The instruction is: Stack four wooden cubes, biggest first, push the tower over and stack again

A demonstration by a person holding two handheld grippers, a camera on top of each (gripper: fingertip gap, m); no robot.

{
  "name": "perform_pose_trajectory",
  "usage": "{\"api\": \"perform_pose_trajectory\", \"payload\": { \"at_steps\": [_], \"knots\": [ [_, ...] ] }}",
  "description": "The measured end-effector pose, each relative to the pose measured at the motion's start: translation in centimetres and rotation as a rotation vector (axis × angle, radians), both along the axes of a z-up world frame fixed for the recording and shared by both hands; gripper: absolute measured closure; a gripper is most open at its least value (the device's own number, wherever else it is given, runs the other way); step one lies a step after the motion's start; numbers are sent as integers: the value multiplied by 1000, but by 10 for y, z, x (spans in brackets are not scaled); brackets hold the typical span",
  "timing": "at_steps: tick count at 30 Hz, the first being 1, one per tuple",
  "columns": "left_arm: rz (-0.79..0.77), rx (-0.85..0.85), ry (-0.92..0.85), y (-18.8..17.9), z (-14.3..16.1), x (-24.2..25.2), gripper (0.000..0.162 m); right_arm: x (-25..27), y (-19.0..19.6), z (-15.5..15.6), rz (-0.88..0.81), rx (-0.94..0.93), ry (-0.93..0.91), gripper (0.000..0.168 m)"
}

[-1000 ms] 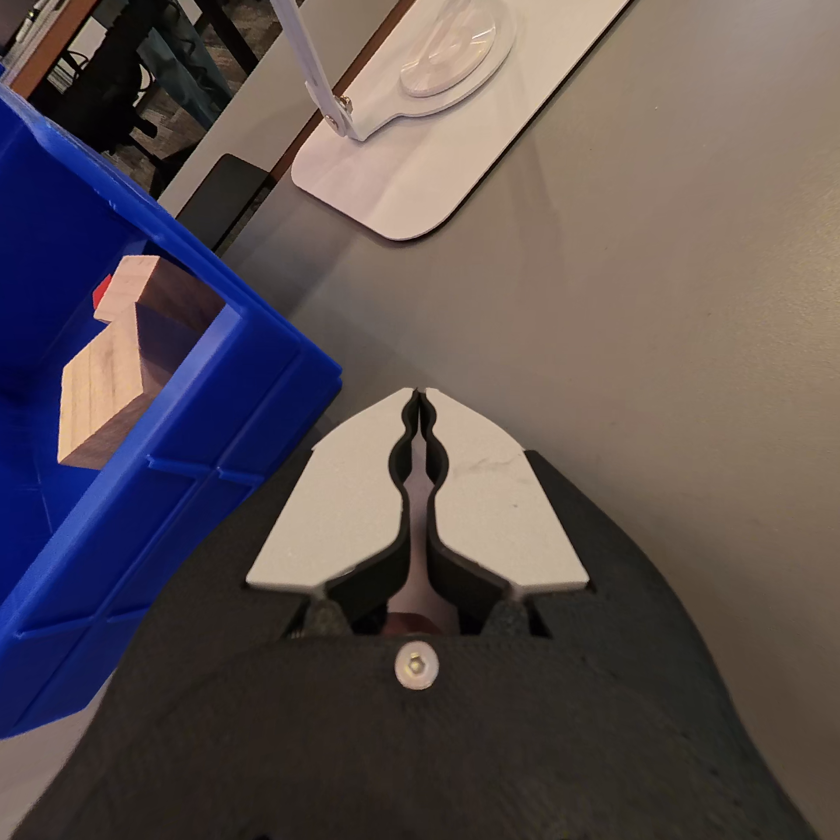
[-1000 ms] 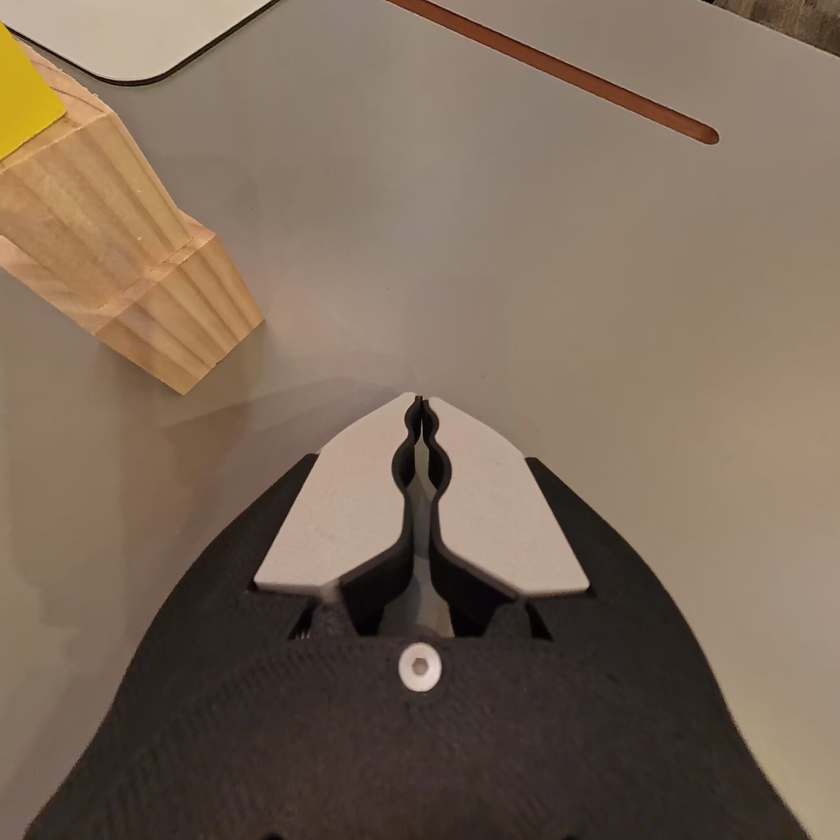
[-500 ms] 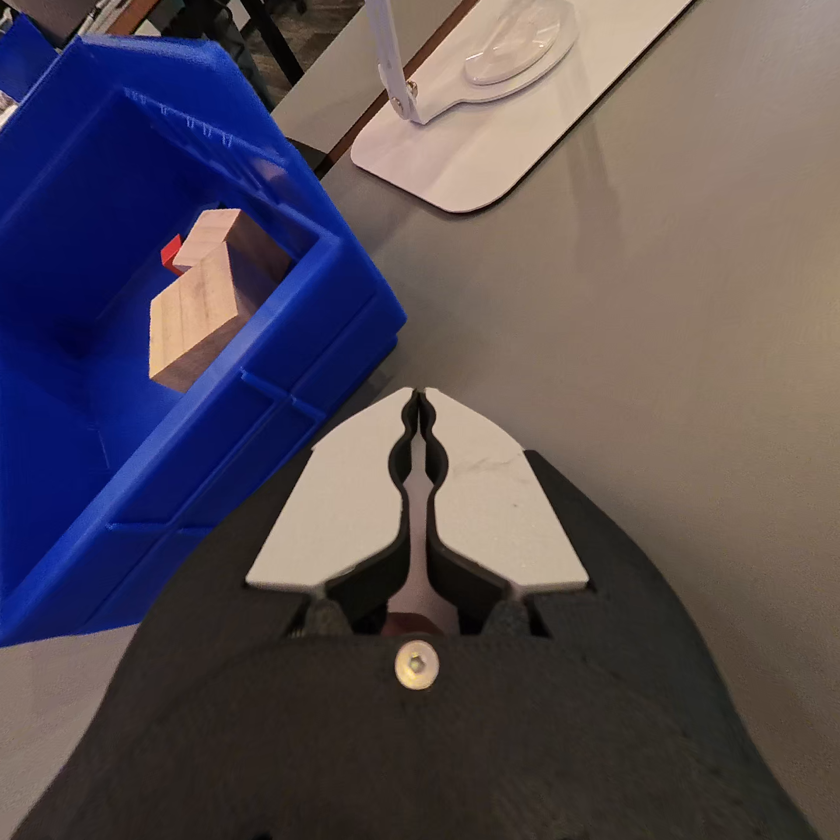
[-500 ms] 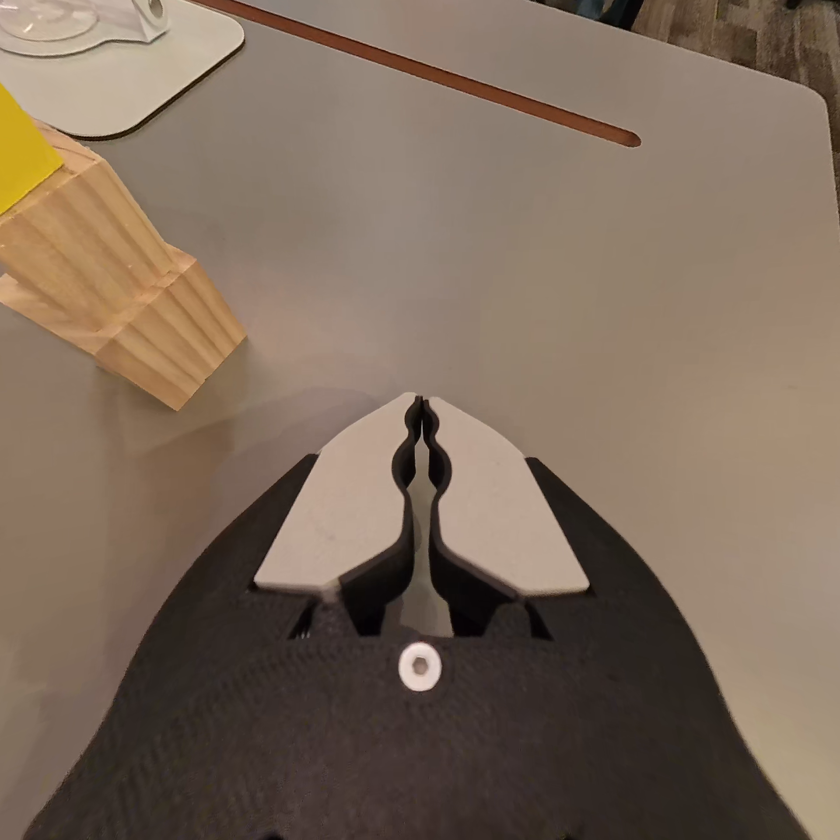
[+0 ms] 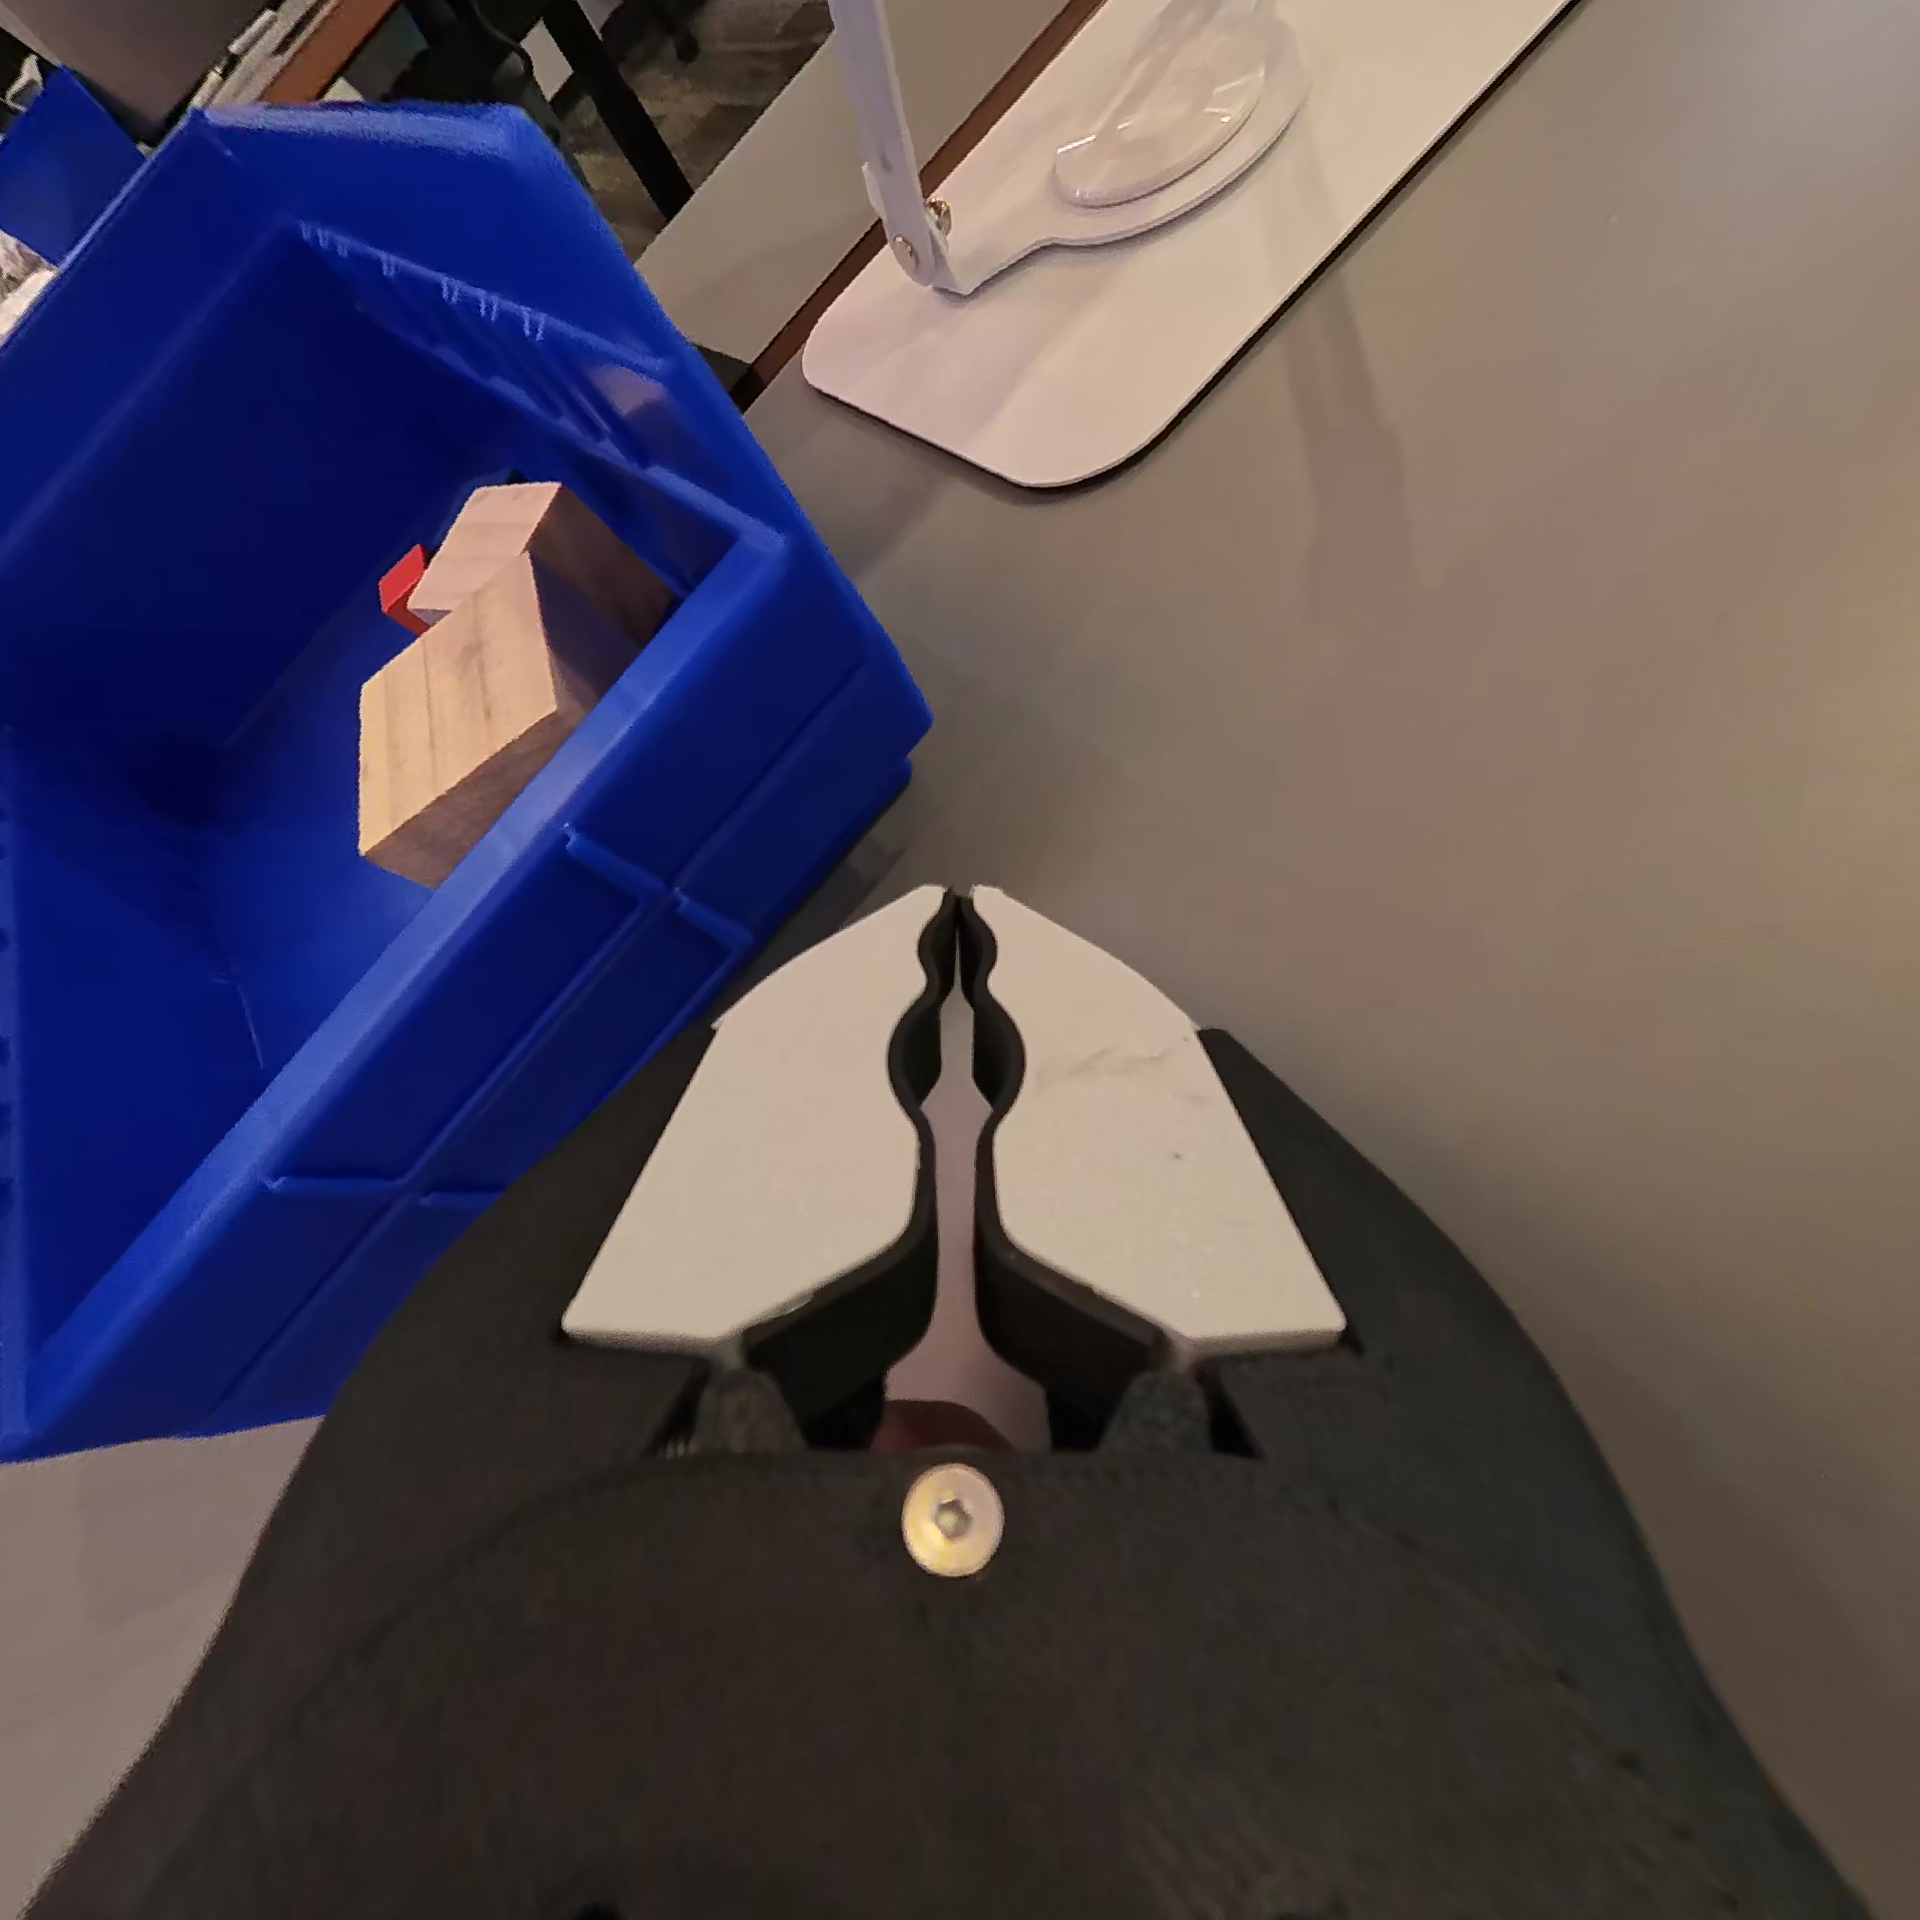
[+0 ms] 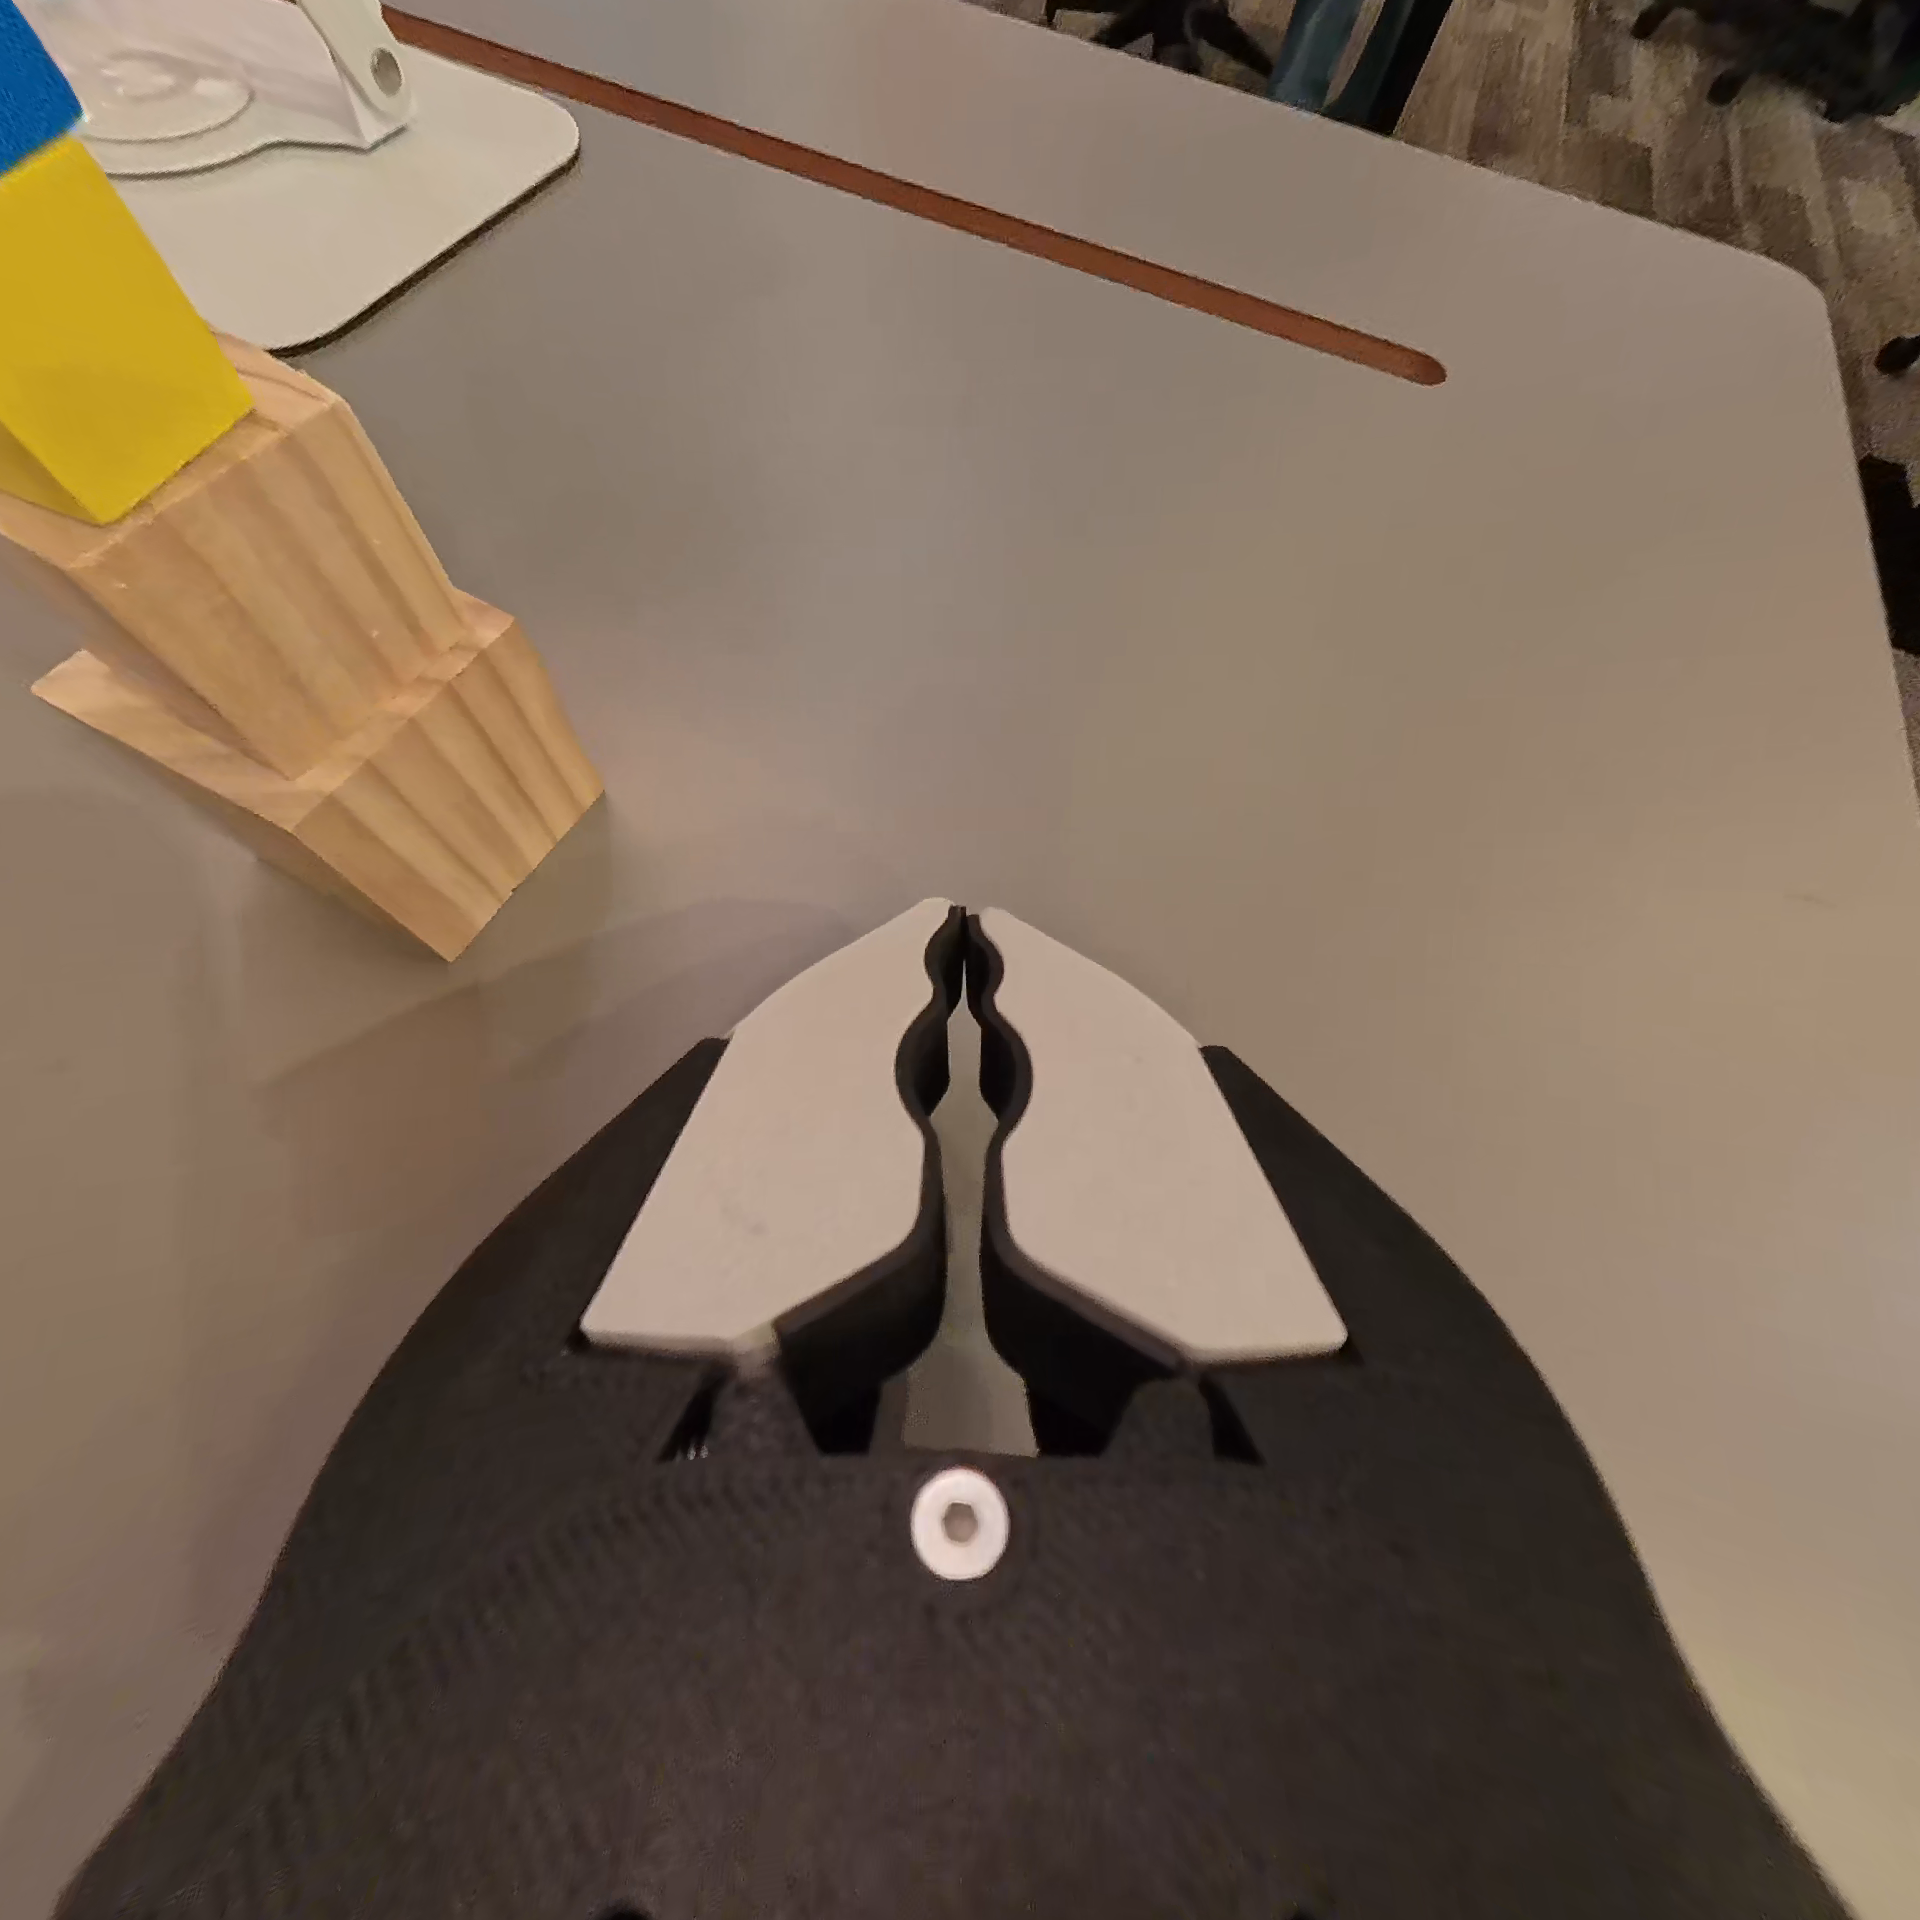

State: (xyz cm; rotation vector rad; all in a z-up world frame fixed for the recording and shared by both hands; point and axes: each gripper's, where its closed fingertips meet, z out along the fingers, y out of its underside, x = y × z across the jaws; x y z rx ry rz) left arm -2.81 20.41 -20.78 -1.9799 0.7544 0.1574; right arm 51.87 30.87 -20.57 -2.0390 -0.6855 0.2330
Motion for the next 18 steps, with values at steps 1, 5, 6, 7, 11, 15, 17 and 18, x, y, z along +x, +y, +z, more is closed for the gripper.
{"api": "perform_pose_trajectory", "payload": {
  "at_steps": [1, 5, 6, 7, 11, 15, 17, 18],
  "knots": [
    [2, 1, -1, 0, 0, -1, 162, 0, 0, 0, 0, 0, 5, 168],
    [16, 2, -12, 0, 0, -6, 162, 1, 1, 0, -6, -2, 10, 168],
    [17, 4, -12, 0, 0, -6, 162, 1, 1, 0, -7, -2, 13, 168],
    [18, 3, -9, 0, 0, -7, 162, 1, 1, 0, -11, -3, 15, 168],
    [19, 0, -9, 0, -1, -7, 162, 5, 3, 1, -29, 5, 16, 168],
    [22, 2, -13, 0, 0, -7, 162, 5, 3, 1, -33, 5, 16, 168],
    [22, 3, -13, 0, 0, -7, 162, 4, 2, 1, -32, 6, 17, 168],
    [22, 3, -13, 0, 0, -8, 162, 4, 2, 2, -32, 7, 19, 168]
  ]
}}
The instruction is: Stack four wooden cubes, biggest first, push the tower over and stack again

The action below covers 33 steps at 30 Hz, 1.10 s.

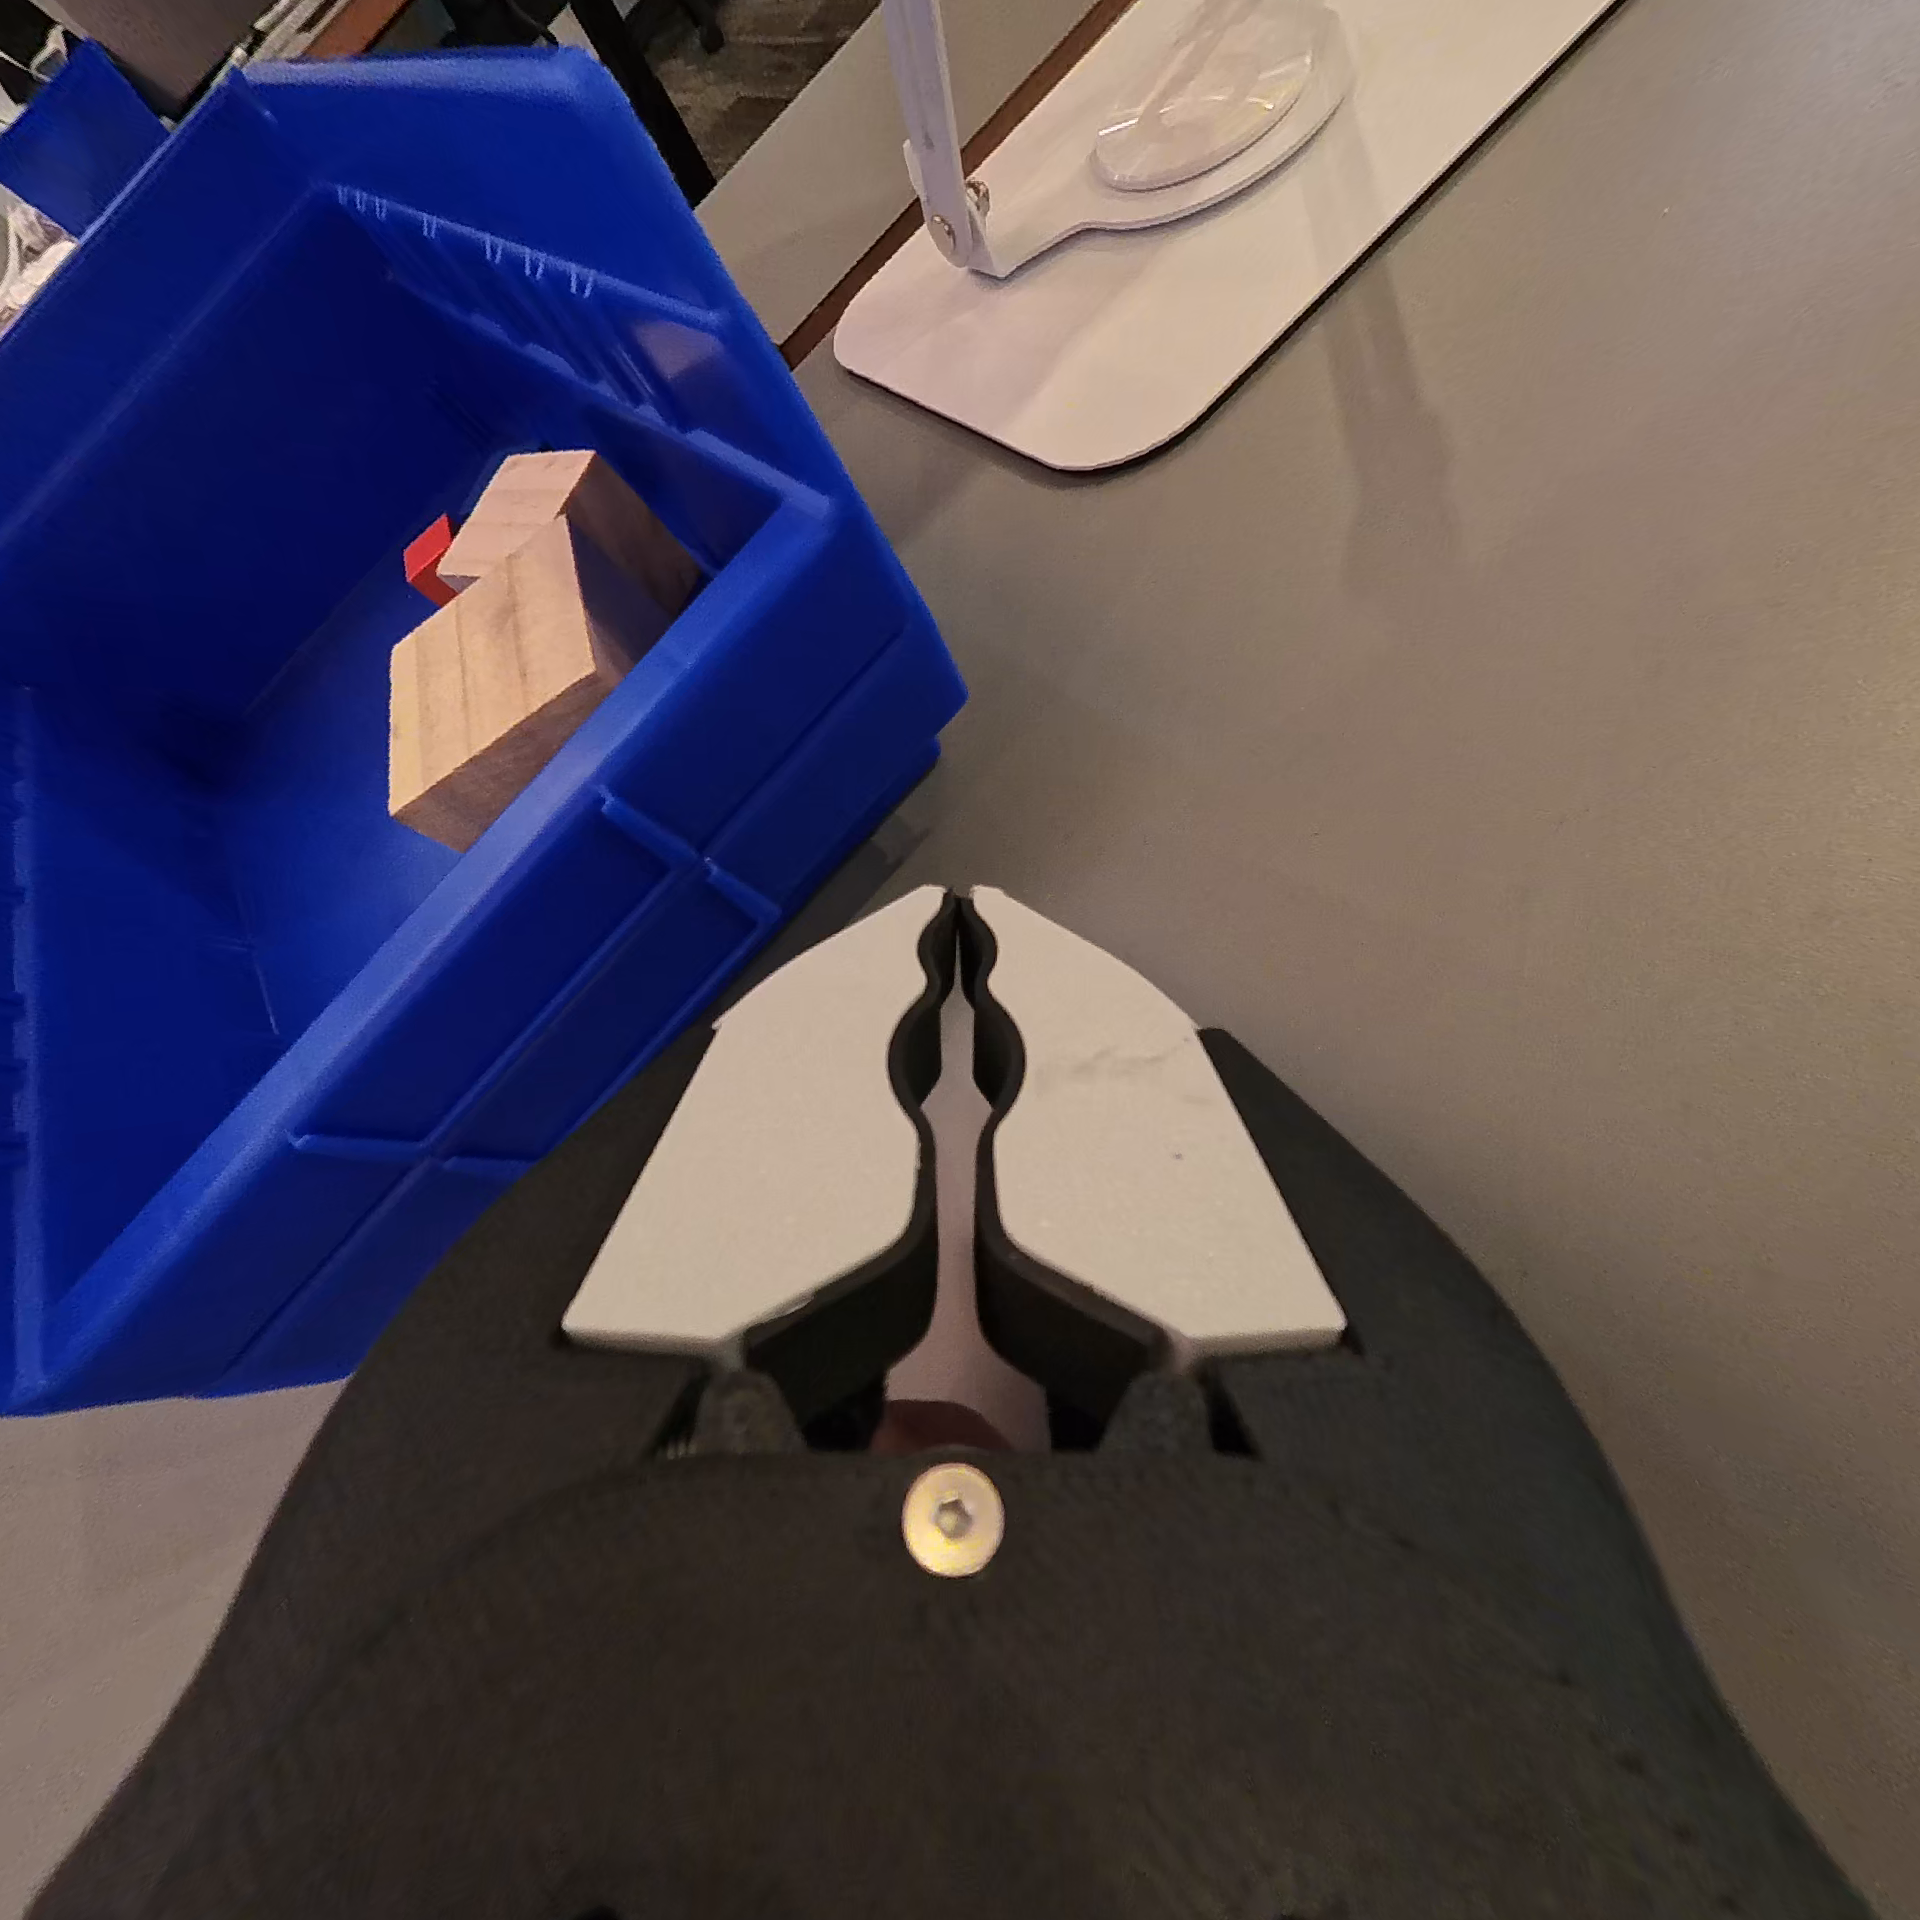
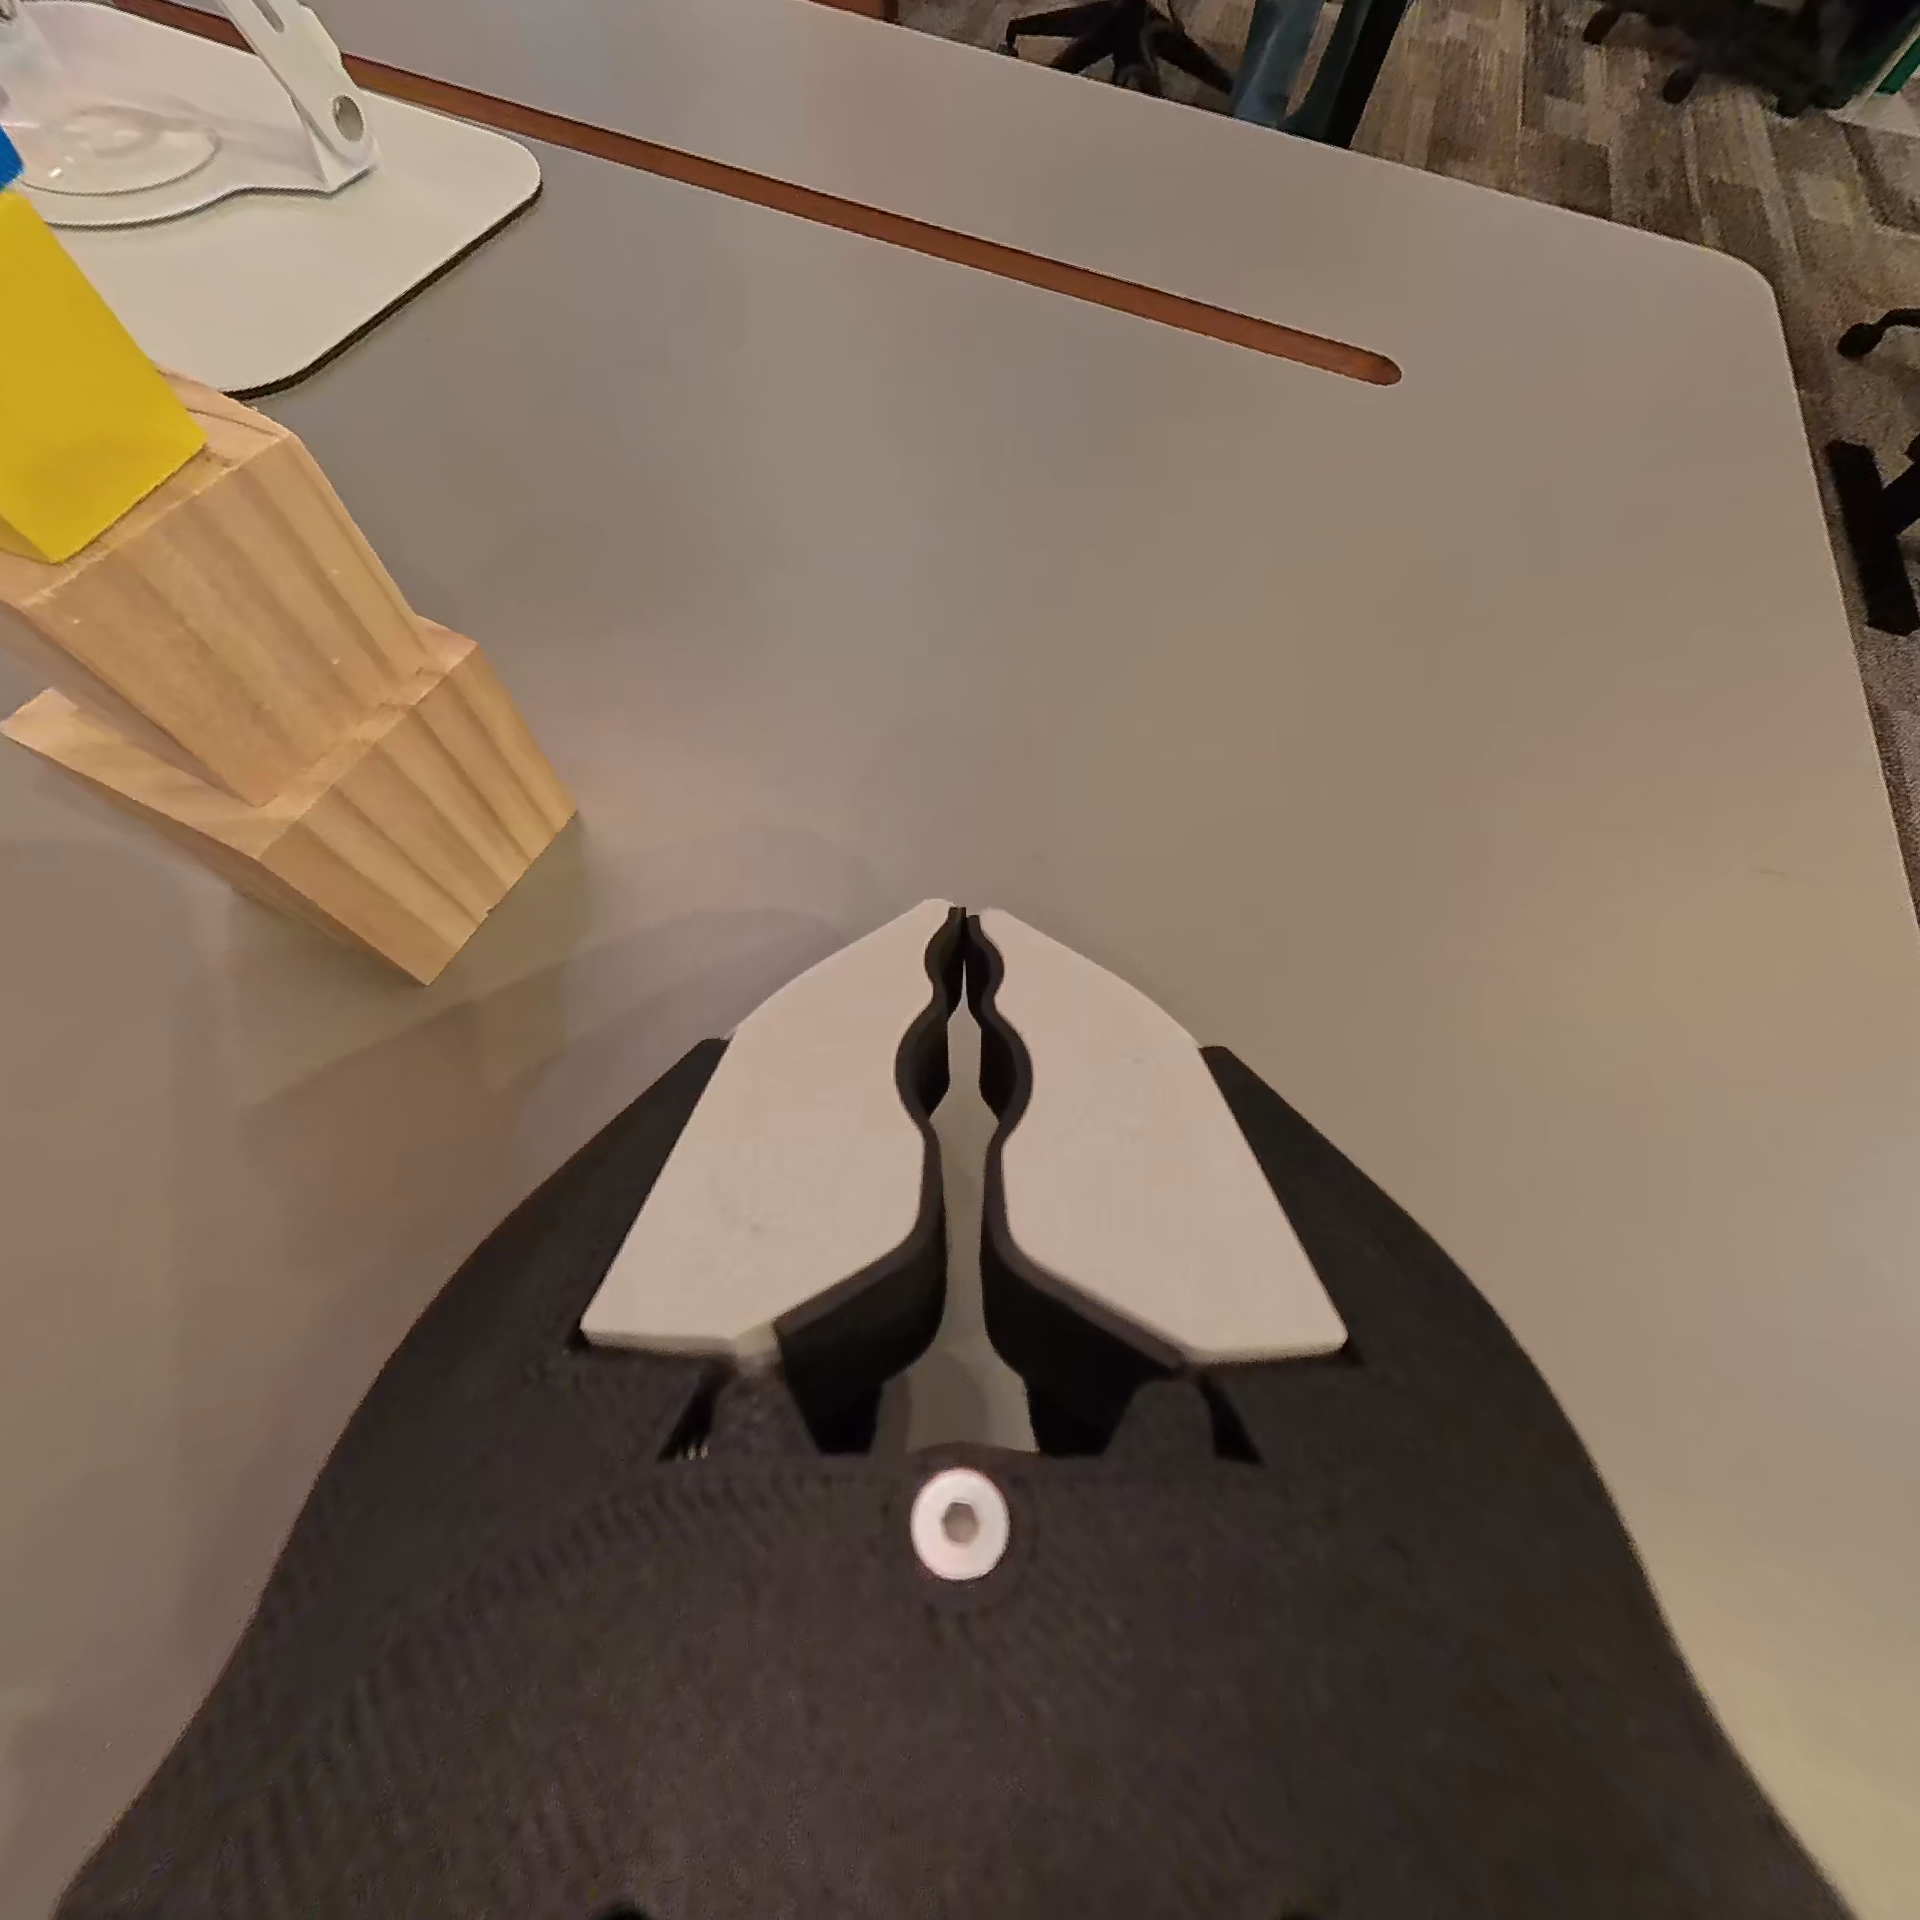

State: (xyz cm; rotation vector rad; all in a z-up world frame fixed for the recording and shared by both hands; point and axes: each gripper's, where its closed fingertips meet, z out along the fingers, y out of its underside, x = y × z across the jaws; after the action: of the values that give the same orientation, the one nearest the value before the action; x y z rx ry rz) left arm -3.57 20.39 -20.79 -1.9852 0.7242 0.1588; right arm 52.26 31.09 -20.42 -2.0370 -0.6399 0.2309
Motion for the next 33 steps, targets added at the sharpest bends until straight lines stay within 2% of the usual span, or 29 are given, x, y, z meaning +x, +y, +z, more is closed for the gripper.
{"api": "perform_pose_trajectory", "payload": {
  "at_steps": [11, 13, 16, 18, 21, 28, 33],
  "knots": [
    [12, 16, 3, -4, 5, -8, 162, 1, 3, 26, -67, 83, 22, 168],
    [15, 24, -1, -5, 7, -10, 162, -34, 1, 20, -4, 49, 6, 168],
    [22, 33, 3, -5, 10, -13, 162, -147, -35, 4, 271, 14, -65, 168],
    [34, 40, 3, -5, 12, -16, 162, -179, -48, 4, 328, 29, -72, 168],
    [79, 79, 26, -9, 21, -32, 162, -162, -47, 5, 293, 8, -48, 168],
    [158, 141, -103, -12, 36, -61, 162, -117, -47, 15, 228, 54, -2, 168],
    [153, 103, -30, -12, 24, -60, 162, -109, -46, 19, 244, 73, 14, 168]
  ]
}}
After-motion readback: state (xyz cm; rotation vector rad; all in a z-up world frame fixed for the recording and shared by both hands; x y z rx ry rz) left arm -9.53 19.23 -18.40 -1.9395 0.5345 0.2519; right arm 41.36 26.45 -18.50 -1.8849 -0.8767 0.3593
